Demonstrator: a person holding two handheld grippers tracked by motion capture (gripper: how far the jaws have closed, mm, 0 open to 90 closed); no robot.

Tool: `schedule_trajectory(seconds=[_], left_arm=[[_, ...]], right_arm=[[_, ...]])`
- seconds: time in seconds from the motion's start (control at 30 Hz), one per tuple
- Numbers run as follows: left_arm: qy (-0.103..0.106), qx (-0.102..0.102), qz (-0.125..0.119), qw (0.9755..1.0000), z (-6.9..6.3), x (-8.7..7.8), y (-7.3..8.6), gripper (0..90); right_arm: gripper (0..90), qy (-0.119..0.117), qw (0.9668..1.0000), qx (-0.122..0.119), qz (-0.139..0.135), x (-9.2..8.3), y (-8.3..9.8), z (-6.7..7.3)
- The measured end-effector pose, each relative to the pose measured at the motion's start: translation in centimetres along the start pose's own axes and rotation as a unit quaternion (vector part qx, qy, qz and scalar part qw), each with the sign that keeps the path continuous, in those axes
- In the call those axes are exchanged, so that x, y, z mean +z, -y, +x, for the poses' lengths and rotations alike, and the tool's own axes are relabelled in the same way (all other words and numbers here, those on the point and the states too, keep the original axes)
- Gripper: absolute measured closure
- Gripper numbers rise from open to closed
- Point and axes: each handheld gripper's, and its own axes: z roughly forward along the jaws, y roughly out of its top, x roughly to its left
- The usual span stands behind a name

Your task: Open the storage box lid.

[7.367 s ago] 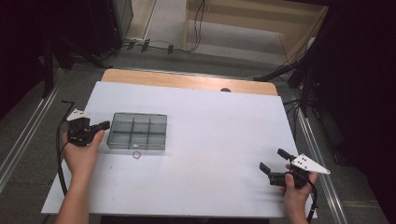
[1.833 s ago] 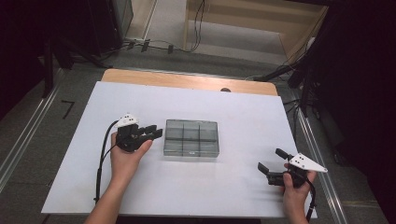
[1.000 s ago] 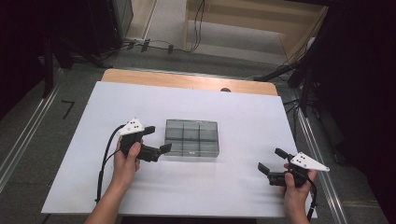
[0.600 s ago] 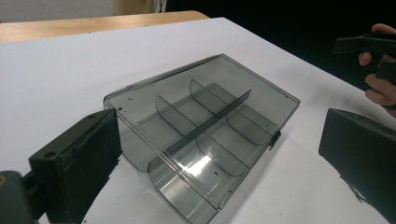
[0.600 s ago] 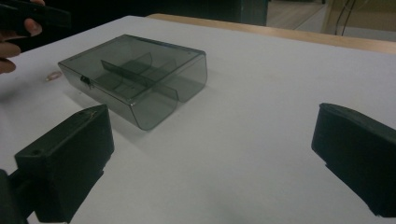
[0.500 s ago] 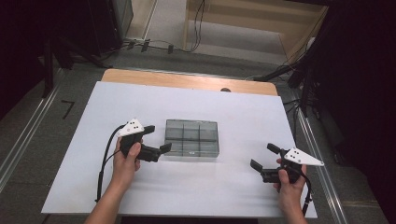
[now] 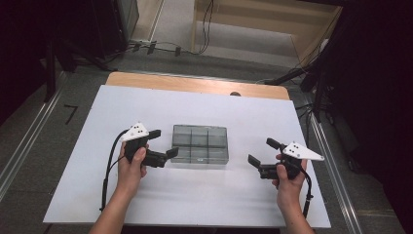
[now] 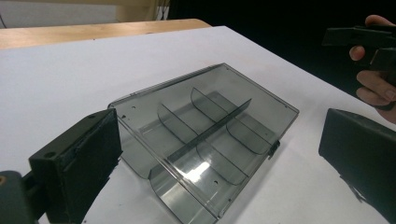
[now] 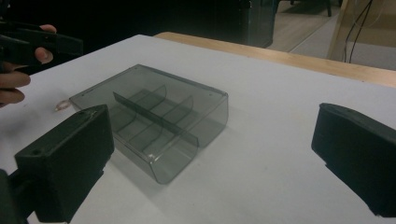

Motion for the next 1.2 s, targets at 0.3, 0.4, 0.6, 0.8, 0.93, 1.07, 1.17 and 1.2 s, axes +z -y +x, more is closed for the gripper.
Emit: schedule_trajectory(seconds=[0.3,0.4,0.6,0.8,0.93,1.07,1.17,1.2], left_arm=[[-0.011,0.002,0.009,0.9999,0.2,0.1,0.0,0.0],[-0.014,0.002,0.008,0.9999,0.3,0.0,-0.1,0.0],[-0.012,0.006,0.004,0.9999,0.0,0.1,0.2,0.0],[0.004,-0.001,0.003,1.0,-0.7,0.4,0.5,0.0],[0.007,0.003,0.001,1.0,-1.1,0.3,0.5,0.0],[0.003,0.008,0.005,1.0,-1.2,0.2,0.8,0.0],[0.001,0.006,0.01,0.9999,-1.1,0.2,1.0,0.0],[0.001,0.007,0.011,0.9999,-1.0,0.2,1.0,0.0]], right_arm=[[0.0,-0.004,0.9997,0.025,0.0,2.1,-1.6,0.0],[0.0,-0.007,0.9995,0.031,0.0,2.8,-2.0,0.0],[0.0,-0.016,0.9994,0.029,0.012,3.9,-2.5,0.2],[0.0,-0.048,0.9979,0.032,0.029,4.9,-2.6,0.8],[6.4,-0.057,0.9973,0.025,0.038,5.4,-2.5,1.7],[18.6,-0.078,0.9961,0.009,0.038,5.9,-2.6,3.2],[33.5,-0.091,0.995,-0.001,0.041,6.3,-2.6,4.4],[43.4,-0.094,0.9943,-0.005,0.049,6.7,-2.5,5.1]])
